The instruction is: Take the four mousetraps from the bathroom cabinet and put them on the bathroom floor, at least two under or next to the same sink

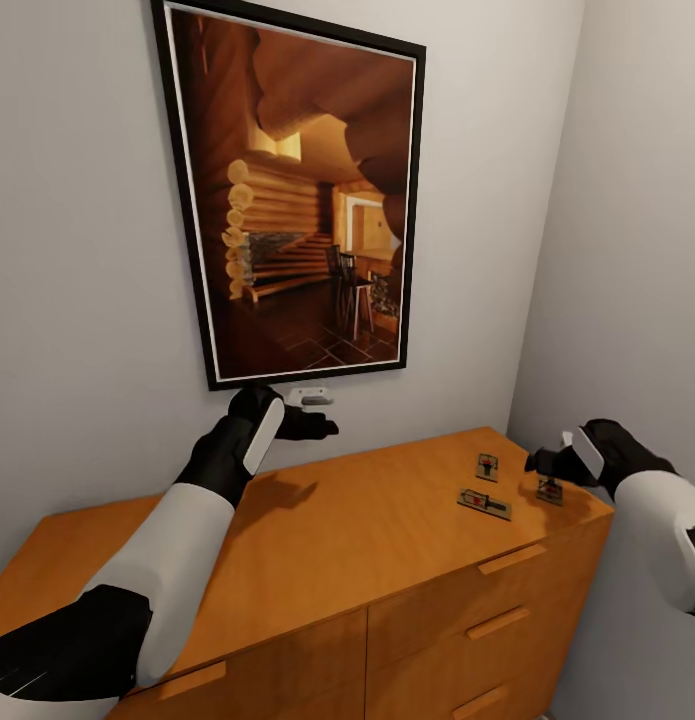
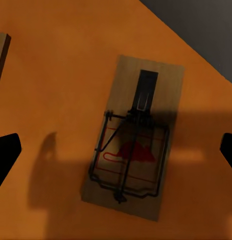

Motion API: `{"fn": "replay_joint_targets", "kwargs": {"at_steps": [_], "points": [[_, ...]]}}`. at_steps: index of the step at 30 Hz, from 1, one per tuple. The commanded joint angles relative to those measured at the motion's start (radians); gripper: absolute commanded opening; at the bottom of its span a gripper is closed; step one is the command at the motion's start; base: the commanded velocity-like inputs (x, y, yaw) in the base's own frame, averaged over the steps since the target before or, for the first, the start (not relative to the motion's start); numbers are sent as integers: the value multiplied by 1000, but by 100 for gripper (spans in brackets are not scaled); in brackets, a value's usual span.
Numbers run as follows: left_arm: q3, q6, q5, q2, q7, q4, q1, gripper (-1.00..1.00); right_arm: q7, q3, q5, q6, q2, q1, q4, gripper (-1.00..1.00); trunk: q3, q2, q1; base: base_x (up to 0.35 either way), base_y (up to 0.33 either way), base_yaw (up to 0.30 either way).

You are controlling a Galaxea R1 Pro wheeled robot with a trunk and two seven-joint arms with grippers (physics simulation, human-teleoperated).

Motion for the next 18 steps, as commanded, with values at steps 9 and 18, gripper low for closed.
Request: {"fn": "replay_joint_targets", "kwargs": {"at_steps": [9, 18], "points": [[-1, 3, 2, 0, 1, 3, -1, 100, -1, -1, -7, -41, 2, 0, 50, 100, -1, -1, 0, 0, 0, 0], [-1, 3, 2, 0, 1, 4, -1, 100, -1, -2, -7, -56, 1, 0, 64, 100, -1, -1, 0, 0, 0, 0]]}}
